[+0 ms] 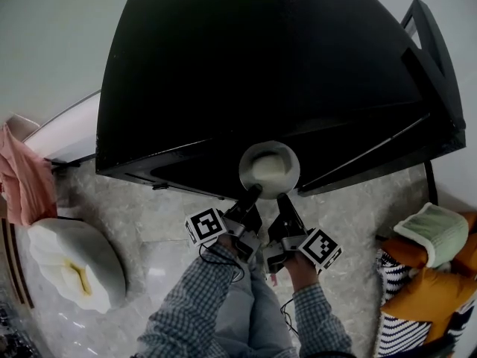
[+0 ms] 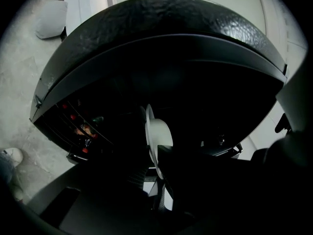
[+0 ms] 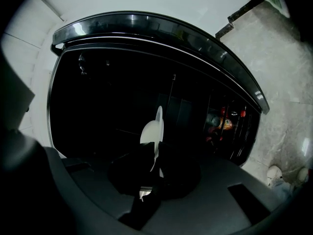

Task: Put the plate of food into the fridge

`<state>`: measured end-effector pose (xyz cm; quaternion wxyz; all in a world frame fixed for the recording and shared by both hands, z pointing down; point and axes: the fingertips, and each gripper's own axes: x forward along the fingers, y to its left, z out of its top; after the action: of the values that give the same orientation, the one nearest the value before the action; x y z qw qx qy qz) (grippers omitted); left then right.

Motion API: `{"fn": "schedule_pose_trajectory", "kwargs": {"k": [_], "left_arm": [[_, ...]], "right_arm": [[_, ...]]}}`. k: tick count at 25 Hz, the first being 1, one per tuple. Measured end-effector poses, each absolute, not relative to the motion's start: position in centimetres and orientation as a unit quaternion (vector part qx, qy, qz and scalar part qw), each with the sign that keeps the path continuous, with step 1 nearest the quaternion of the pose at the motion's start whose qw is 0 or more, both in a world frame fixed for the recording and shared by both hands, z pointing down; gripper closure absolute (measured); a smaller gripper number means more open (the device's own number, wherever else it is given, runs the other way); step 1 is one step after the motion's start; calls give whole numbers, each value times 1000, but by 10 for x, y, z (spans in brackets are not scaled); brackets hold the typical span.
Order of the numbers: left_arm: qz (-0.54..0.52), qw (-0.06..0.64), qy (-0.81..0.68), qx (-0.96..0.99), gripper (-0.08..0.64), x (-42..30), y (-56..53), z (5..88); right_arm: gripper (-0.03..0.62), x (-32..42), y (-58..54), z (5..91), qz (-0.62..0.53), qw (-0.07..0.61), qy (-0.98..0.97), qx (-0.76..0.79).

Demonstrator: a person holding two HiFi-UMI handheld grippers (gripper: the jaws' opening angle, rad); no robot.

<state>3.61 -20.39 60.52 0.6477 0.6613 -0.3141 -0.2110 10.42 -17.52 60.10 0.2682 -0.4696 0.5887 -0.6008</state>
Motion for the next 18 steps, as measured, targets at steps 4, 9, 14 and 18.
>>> {"fn": "schedule_pose_trajectory", "kwargs": {"k": [4, 9, 14, 18], "left_arm": [[-217, 659, -297, 657, 471, 37, -202, 602], [-216, 666, -302, 647, 466, 26, -189, 604], [-200, 675, -305, 641, 466, 11, -162, 605], [-195, 680, -311, 635, 466, 1, -145, 605]], "right_arm": [[563, 100, -187, 599, -598, 268, 591, -471], [563, 96, -206, 601, -595, 262, 595, -471], [563, 91, -222, 607, -594, 253, 597, -477], [563, 87, -232, 611, -596, 251, 594, -478]]}}
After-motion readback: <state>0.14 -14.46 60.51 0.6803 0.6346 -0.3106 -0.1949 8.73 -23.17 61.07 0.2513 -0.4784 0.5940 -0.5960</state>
